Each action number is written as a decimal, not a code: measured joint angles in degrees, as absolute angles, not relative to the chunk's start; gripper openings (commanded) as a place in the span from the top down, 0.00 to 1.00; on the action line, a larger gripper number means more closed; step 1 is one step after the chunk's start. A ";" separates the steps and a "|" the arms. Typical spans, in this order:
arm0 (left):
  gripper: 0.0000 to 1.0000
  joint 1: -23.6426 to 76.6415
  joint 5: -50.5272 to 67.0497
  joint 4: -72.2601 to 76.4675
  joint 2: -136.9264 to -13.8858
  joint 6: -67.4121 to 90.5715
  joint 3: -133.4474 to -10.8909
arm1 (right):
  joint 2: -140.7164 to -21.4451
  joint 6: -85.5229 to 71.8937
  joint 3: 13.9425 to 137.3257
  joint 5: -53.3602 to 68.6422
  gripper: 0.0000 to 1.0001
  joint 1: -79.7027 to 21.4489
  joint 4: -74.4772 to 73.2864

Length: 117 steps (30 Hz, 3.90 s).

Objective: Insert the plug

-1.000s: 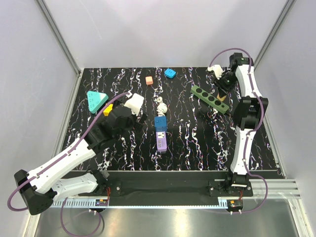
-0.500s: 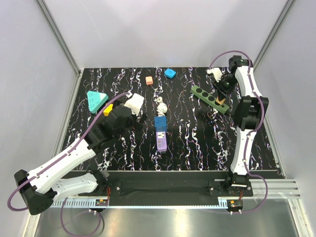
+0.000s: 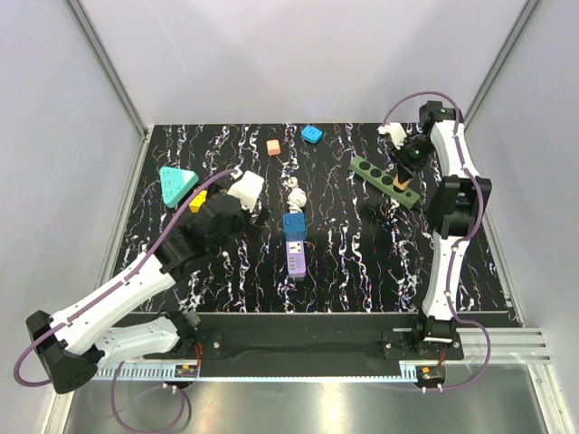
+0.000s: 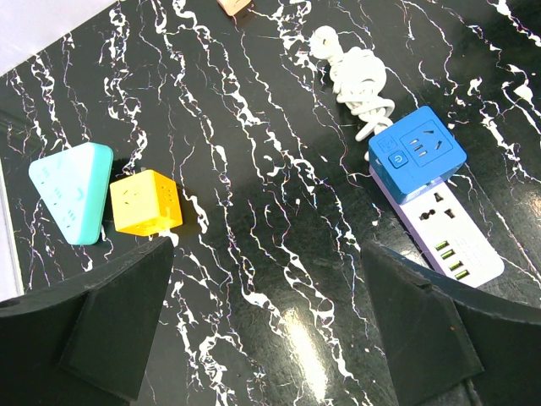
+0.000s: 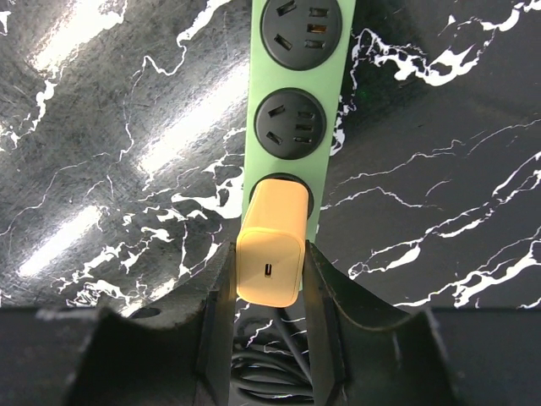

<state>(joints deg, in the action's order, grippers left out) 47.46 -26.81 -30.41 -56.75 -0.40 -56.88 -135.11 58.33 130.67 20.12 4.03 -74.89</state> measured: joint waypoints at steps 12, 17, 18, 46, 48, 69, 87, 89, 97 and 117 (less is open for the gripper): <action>0.01 47.46 -26.79 -30.41 -56.75 -0.40 -56.90 | -135.61 58.94 132.09 20.05 1.00 4.16 -75.31; 0.01 47.46 -26.79 -30.46 -56.75 -0.40 -56.97 | -135.61 59.00 132.00 19.99 1.00 4.16 -75.29; 0.01 47.46 -26.79 -30.44 -56.75 -0.40 -56.99 | -135.61 59.00 131.96 19.97 1.00 4.16 -75.29; 0.01 47.46 -26.30 -30.65 -56.73 -0.40 -57.23 | -132.00 59.70 122.13 24.10 1.00 6.35 -67.77; 0.01 47.46 -26.17 -30.70 -56.73 -0.40 -57.30 | -131.11 59.61 120.49 23.94 1.00 6.28 -66.30; 0.01 47.46 -26.26 -31.14 -55.13 -0.40 -57.30 | -134.72 58.83 122.45 24.53 1.00 6.04 -65.82; 0.01 47.46 -26.41 -31.14 -53.23 -0.40 -57.30 | -130.63 56.66 116.42 19.59 0.89 4.32 -60.20; 0.01 47.46 -26.65 -31.14 -53.23 -0.40 -57.30 | -129.82 56.12 115.11 18.72 0.89 4.03 -59.09; 0.01 47.46 -27.53 -31.14 -53.23 -0.40 -57.30 | -126.52 53.95 109.36 16.43 0.89 3.20 -54.11; 0.01 47.46 -28.80 -31.11 -53.25 -0.40 -57.30 | -119.37 47.03 97.78 14.76 0.72 2.81 -44.73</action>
